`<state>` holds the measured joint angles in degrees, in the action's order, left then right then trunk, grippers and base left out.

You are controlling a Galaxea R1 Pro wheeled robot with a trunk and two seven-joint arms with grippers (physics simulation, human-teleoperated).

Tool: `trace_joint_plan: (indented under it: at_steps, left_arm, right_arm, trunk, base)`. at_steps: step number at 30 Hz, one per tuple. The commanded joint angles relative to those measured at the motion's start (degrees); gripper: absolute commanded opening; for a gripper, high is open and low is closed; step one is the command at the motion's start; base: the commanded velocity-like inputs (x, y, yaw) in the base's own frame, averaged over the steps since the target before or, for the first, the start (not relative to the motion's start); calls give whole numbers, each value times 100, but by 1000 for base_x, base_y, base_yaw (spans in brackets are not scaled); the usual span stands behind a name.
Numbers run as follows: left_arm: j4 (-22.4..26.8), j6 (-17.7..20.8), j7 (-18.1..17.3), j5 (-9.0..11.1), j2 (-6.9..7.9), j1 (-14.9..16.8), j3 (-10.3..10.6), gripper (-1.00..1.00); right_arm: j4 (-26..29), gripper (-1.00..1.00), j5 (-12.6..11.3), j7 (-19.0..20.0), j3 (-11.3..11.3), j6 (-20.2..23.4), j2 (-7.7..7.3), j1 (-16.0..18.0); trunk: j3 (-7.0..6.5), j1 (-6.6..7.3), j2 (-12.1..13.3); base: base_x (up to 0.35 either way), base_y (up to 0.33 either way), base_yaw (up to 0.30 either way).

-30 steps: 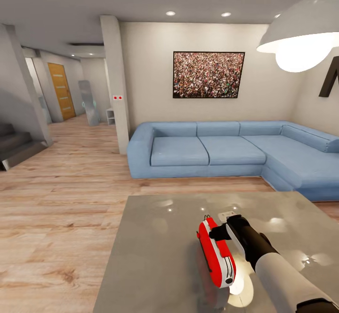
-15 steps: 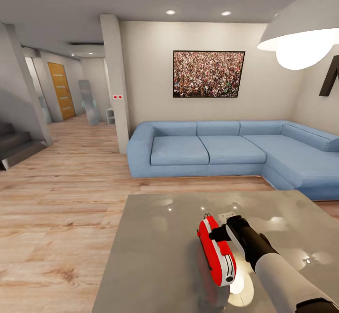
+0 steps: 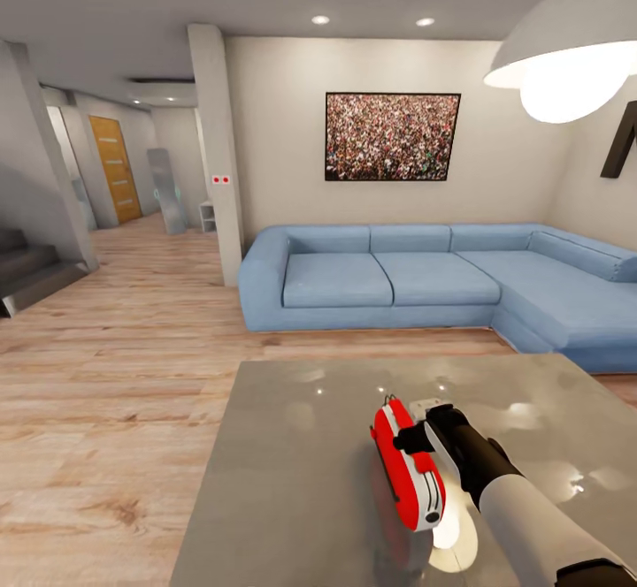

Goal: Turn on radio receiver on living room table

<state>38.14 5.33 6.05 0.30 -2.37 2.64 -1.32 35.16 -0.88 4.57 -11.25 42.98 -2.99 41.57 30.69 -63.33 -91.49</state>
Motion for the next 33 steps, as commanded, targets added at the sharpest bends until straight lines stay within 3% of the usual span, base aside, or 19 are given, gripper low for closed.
trace_joint_plan:
  at_steps: [1, 7, 12, 33]
  left_arm:
    - [0, -33, 6, -2, 0, 0, 0, 100]
    - [0, -56, 10, -4, 1, 1, 0, 100]
    - [0, -58, 10, -4, 0, 3, 0, 100]
    - [0, -58, 10, -4, -6, 2, 0, 100]
  right_arm:
    - [-5, 100, 0, -4, 0, 0, 0, 0]
    - [-98, 100, 6, -9, 3, 2, -31, 0]
    - [-251, 100, 16, -9, 6, -8, -144, 0]
    - [-338, 100, 5, 3, -15, -121, -148, 0]
  trunk:
    - [18, -23, -42]
    - [36, -45, -82]
    - [36, -45, -82]
    - [36, -45, -82]
  base:
    - [0, 0, 0]
    - [0, 0, 0]
    - [0, 0, 0]
    - [0, 0, 0]
